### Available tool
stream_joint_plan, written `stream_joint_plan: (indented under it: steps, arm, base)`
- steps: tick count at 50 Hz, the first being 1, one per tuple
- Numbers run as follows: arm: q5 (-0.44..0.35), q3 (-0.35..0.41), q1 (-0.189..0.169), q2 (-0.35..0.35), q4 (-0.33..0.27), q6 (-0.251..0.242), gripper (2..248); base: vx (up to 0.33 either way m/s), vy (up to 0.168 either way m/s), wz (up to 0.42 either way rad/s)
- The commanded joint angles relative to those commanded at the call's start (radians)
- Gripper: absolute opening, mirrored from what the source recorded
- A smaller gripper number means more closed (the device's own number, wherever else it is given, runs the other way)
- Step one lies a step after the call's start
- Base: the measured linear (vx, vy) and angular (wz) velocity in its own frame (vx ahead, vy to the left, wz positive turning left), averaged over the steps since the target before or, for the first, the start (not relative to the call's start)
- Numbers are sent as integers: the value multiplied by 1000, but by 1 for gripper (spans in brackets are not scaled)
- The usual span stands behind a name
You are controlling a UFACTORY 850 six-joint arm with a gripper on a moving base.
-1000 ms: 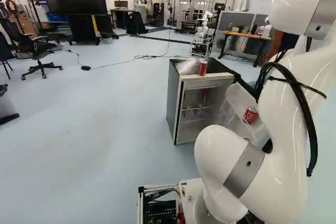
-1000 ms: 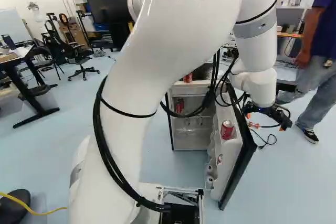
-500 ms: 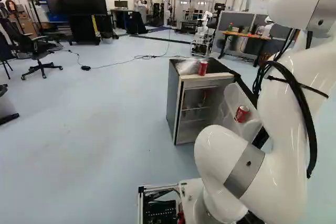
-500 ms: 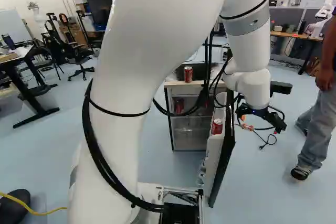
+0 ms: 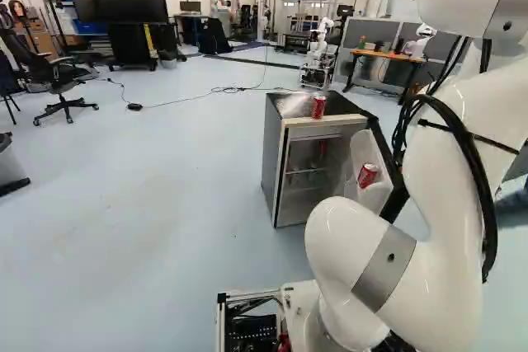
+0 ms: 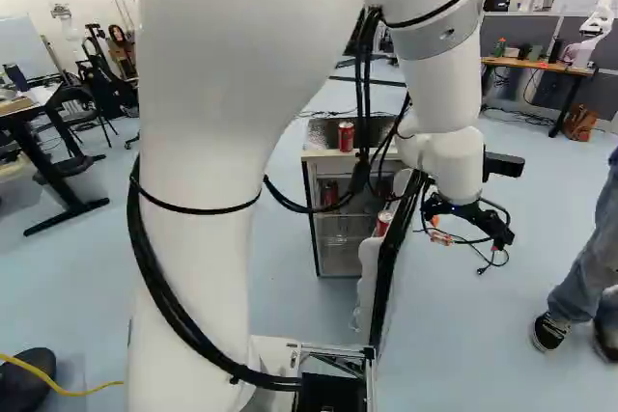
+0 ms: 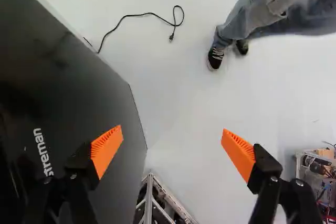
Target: Grab a drink from the fridge
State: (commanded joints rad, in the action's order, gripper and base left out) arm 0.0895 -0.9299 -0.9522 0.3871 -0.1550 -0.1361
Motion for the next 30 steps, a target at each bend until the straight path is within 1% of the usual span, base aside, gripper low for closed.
stream_joint_plan:
  steps: [30]
  arm:
    - [0, 145, 28, -112, 0, 0, 247]
  base:
    - [0, 0, 0]
